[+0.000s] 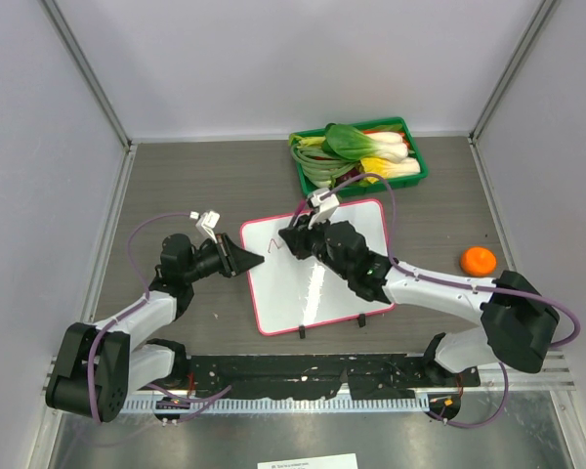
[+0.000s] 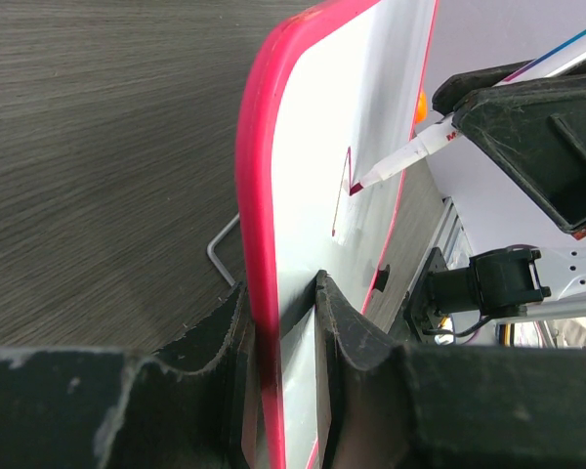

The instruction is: Write a sentence on the whiteboard

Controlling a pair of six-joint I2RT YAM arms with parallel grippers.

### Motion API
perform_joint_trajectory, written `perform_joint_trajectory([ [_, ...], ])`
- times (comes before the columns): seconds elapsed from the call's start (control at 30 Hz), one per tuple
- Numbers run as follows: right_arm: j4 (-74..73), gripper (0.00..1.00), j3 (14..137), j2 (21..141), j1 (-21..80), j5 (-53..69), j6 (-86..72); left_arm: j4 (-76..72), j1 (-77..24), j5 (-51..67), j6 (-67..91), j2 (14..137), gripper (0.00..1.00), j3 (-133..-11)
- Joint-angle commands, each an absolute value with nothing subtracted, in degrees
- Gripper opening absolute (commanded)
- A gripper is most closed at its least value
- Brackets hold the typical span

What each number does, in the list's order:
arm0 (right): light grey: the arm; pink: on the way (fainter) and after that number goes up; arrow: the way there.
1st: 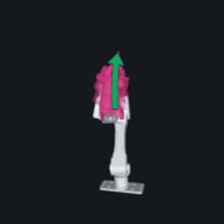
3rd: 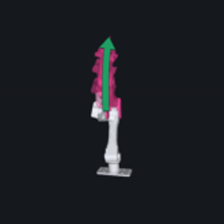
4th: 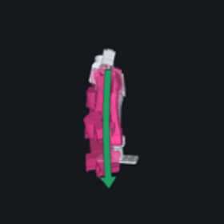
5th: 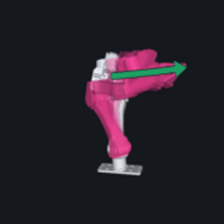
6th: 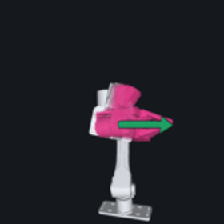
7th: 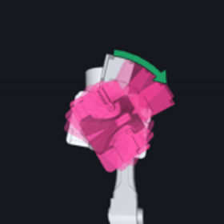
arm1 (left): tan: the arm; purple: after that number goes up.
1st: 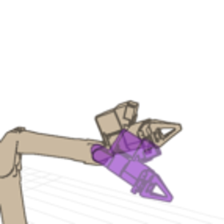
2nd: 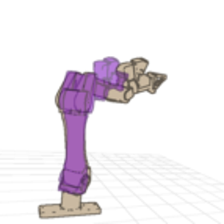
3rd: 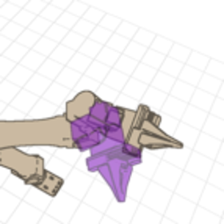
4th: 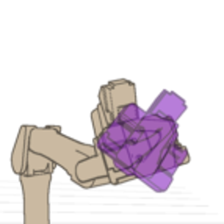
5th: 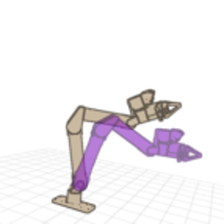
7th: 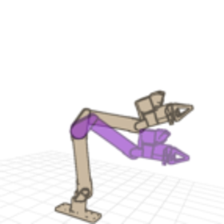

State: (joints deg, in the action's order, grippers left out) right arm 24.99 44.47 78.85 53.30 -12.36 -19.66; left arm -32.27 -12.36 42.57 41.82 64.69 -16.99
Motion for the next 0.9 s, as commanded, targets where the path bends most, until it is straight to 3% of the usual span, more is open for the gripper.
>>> perform_joint_trajectory([
  [0.0,22.59,0.00,46.67,80.33,52.91,-18.01,-17.31,-30.06,-12.22,39.11,35.51,65.30,0.00,-15.73],
  [0.87,21.27,0.01,49.13,80.68,52.82,-21.89,-16.17,-30.32,-12.30,39.37,35.60,65.39,0.00,-15.73],
])
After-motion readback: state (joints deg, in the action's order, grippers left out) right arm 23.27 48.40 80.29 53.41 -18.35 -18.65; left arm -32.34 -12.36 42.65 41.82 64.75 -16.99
